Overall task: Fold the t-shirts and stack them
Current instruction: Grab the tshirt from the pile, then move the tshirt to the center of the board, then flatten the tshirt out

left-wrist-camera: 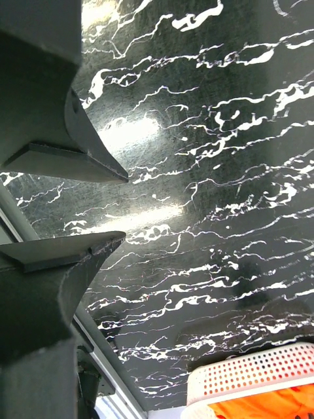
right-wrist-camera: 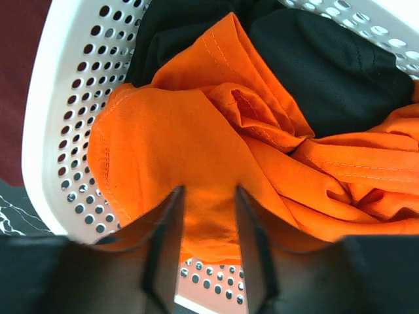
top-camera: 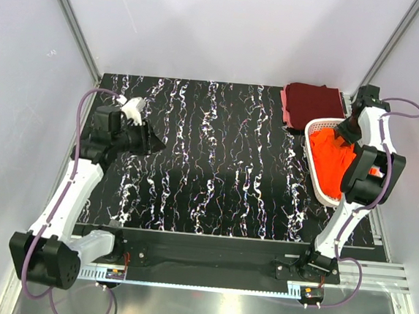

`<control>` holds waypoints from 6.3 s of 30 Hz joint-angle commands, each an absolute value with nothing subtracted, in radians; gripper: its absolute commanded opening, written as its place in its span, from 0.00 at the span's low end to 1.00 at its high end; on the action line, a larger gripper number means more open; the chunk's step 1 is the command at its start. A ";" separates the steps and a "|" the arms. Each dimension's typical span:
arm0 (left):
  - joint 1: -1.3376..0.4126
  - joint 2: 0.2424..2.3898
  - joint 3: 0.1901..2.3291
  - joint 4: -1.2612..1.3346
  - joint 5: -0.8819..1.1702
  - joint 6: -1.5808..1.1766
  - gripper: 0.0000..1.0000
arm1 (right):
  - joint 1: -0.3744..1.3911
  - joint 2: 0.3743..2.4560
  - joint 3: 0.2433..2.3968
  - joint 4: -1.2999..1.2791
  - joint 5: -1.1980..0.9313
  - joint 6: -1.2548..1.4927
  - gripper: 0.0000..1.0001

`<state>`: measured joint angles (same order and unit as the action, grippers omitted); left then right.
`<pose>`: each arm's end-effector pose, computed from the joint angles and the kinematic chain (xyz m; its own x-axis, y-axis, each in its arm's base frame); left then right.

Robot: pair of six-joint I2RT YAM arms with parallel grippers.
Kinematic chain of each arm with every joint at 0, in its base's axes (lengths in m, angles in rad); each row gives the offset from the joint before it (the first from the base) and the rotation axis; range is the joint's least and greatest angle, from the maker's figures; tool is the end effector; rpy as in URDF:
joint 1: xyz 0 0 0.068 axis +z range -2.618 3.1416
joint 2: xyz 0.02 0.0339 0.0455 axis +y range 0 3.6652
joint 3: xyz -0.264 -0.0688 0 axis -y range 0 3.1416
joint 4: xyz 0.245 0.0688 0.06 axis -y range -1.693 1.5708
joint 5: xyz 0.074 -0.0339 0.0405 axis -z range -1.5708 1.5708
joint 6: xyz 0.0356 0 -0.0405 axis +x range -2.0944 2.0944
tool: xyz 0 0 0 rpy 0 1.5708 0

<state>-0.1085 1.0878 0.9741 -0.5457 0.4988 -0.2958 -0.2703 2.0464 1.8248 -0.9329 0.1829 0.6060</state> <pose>0.2276 -0.0419 0.3146 -0.7199 -0.1791 -0.6706 0.2730 0.8153 -0.5107 0.4196 -0.1230 0.2532 -0.5345 0.7293 -0.4271 0.7761 0.6236 0.0936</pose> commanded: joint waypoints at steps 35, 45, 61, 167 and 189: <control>-0.170 0.942 0.999 -0.632 0.247 -0.238 0.34 | 0.208 1.581 2.213 -0.409 -0.288 0.508 0.00; -0.173 0.911 1.008 -0.673 0.121 -0.255 0.44 | 0.232 1.551 2.125 -0.597 -0.399 0.643 0.14; -0.233 1.080 1.008 -0.551 0.302 -0.357 0.62 | 0.284 1.540 1.365 -0.706 -0.477 0.325 0.68; -0.298 2.075 2.142 -0.447 0.052 -0.216 0.81 | 0.170 1.624 1.413 -1.048 -0.006 0.467 0.51; -0.248 0.804 0.826 -0.851 0.104 -0.712 0.68 | 0.830 1.666 1.168 -0.727 -0.272 0.535 0.40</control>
